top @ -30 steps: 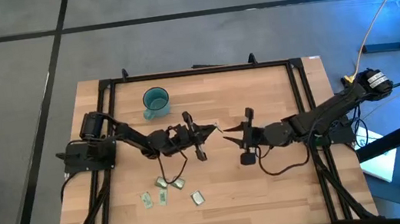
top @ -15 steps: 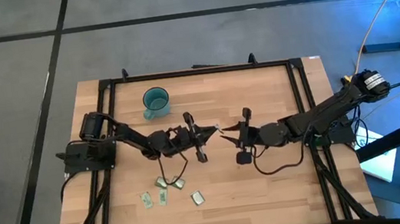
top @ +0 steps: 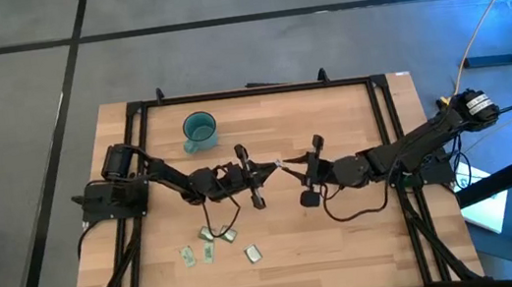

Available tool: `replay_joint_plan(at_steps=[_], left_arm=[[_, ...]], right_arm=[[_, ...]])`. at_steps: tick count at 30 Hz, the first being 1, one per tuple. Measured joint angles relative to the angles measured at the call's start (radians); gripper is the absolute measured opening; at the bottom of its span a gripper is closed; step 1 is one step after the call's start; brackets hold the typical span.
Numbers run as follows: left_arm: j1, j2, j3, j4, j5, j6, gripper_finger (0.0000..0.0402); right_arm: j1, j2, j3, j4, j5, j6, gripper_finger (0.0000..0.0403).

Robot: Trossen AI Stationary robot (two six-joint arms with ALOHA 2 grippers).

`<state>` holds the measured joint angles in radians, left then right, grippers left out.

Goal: Pick and place Stevia / Truvia into bins
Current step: Put the truvia packet into the transparent bin

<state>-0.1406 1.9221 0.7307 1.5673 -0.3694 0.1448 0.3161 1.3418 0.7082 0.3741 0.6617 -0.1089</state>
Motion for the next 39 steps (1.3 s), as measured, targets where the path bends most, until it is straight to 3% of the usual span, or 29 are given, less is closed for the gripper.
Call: replay_joint_plan(at_steps=[12,28,39], left_arm=[[0.000,0.000,0.000,-0.019,-0.011,0.001,0.0004],[-0.005,0.000,0.000,-0.023,-0.106,0.036,0.0092],[-0.004,0.000,0.000,-0.023,-0.116,0.035,0.0126]], right_arm=[[0.000,0.000,0.000,-0.004,0.000,-0.003,0.0009],[0.010,-0.013,0.000,-0.029,0.003,0.027,0.0006],[0.030,-0.098,0.000,-0.174,-0.003,0.079,0.0008]])
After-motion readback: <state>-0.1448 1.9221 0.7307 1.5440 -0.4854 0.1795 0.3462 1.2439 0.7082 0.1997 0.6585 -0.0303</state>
